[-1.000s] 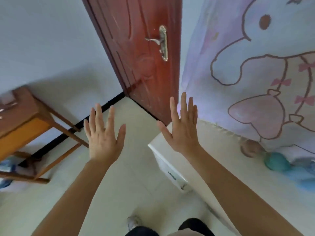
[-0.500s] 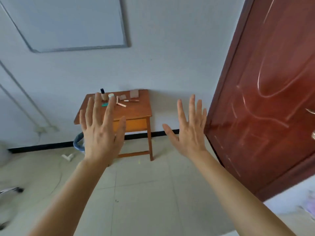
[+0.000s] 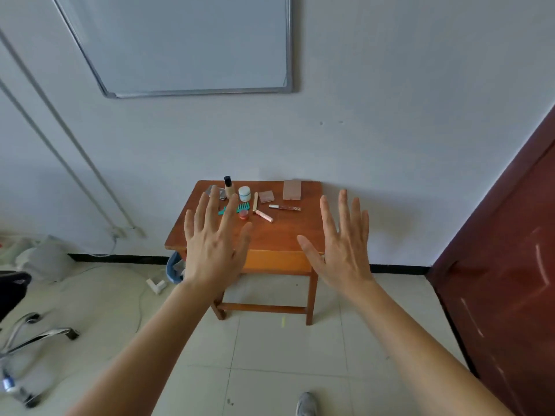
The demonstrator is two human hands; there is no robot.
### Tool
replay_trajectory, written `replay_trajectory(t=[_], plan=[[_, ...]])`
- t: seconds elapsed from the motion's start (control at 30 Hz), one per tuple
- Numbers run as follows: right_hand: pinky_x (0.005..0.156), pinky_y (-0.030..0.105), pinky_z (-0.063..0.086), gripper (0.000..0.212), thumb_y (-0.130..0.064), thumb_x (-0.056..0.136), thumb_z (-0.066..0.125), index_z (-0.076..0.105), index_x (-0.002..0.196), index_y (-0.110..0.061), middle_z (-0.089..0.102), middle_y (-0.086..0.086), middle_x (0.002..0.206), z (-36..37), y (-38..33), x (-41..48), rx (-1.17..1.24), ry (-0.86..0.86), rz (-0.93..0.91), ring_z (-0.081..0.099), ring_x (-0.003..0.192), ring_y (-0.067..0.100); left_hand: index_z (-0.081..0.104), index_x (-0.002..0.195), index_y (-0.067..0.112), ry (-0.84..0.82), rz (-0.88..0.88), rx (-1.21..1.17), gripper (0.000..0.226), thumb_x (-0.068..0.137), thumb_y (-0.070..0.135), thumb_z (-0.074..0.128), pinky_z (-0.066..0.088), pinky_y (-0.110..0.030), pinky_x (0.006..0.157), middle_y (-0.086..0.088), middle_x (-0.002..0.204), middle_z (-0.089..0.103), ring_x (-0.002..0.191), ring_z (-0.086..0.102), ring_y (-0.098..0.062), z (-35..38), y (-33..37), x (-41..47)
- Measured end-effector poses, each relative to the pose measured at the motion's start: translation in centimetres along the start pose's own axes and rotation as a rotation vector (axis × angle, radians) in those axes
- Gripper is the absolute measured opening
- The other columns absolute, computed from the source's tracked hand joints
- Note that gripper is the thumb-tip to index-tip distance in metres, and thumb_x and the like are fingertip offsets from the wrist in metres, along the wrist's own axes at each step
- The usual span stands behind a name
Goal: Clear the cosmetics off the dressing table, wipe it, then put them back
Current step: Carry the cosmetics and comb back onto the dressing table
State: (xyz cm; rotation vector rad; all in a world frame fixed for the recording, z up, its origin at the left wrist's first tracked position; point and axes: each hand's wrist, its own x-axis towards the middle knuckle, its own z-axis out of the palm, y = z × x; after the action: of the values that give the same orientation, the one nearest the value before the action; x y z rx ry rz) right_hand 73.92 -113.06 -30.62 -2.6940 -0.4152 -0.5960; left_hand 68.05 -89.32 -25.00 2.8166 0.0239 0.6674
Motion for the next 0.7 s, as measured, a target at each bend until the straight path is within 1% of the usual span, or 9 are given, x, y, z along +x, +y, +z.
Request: replay_trajectory(t=[0.07,0.2,0.33,0.47,0.6,0.7], plan=[[0.12,0.06,0.007,0.086,-0.072,0.094,0.03,-0.004,0.158,-0.026,-0.018,0.008,0.164,1.6,0.6,4.6,0.023,-0.021,0.016,-0.006,0.151,0.038,0.027,0.153,0.024,-0.016,0.005,0.018,0.059,0.1,0.05,0.034,0.01,-0.055,0.12,-0.01,0.164,0.011,0.151,0.007,-0.03,1.5,-0.9,4.7],[0.12,0.059,0.007,0.084,-0.073,0.095,0.024,-0.007,0.158,-0.027,-0.019,0.008,0.164,4.2,1.9,13.6,0.009,-0.058,0.002,-0.01,0.151,0.036,0.019,0.153,0.029,-0.032,0.016,0.088,0.061,0.099,0.058,0.021,0.008,-0.052,0.12,-0.007,0.165,0.006,0.151,0.004,-0.028,4.2,-2.9,12.9],[0.121,0.056,0.005,0.082,-0.071,0.095,0.025,-0.006,0.158,-0.028,-0.018,0.008,0.164,8.5,2.7,19.0,0.008,-0.117,0.035,-0.008,0.151,0.037,0.018,0.152,0.031,-0.087,-0.03,0.097,0.061,0.099,0.061,0.017,0.008,-0.05,0.118,-0.005,0.164,0.008,0.151,0.005,-0.027,8.6,-5.7,17.4],[0.121,0.056,0.01,0.08,-0.065,0.097,0.031,-0.005,0.158,-0.027,-0.017,0.01,0.164,14.5,4.4,23.1,-0.061,-0.204,0.081,-0.004,0.151,0.038,0.014,0.152,0.033,-0.246,-0.062,0.134,0.065,0.094,0.063,0.012,0.005,-0.05,0.119,-0.003,0.165,0.004,0.152,0.001,-0.026,14.9,-9.3,21.2],[0.119,0.054,0.009,0.081,-0.059,0.097,0.039,-0.003,0.158,-0.026,-0.015,0.011,0.165,20.0,6.4,26.9,-0.12,-0.269,0.147,0.0,0.151,0.04,0.01,0.154,0.032,-0.384,-0.032,0.137,0.063,0.098,0.058,0.022,0.006,-0.051,0.121,-0.003,0.165,-0.002,0.152,-0.005,-0.025,21.1,-12.7,25.9],[0.119,0.055,0.013,0.082,-0.053,0.097,0.046,-0.001,0.158,-0.025,-0.012,0.012,0.165,23.0,7.3,30.1,-0.172,-0.333,0.252,0.001,0.151,0.04,0.009,0.156,0.031,-0.482,-0.024,0.086,0.064,0.099,0.058,0.024,0.005,-0.05,0.12,-0.001,0.165,-0.008,0.151,-0.01,-0.024,24.8,-14.8,29.8]])
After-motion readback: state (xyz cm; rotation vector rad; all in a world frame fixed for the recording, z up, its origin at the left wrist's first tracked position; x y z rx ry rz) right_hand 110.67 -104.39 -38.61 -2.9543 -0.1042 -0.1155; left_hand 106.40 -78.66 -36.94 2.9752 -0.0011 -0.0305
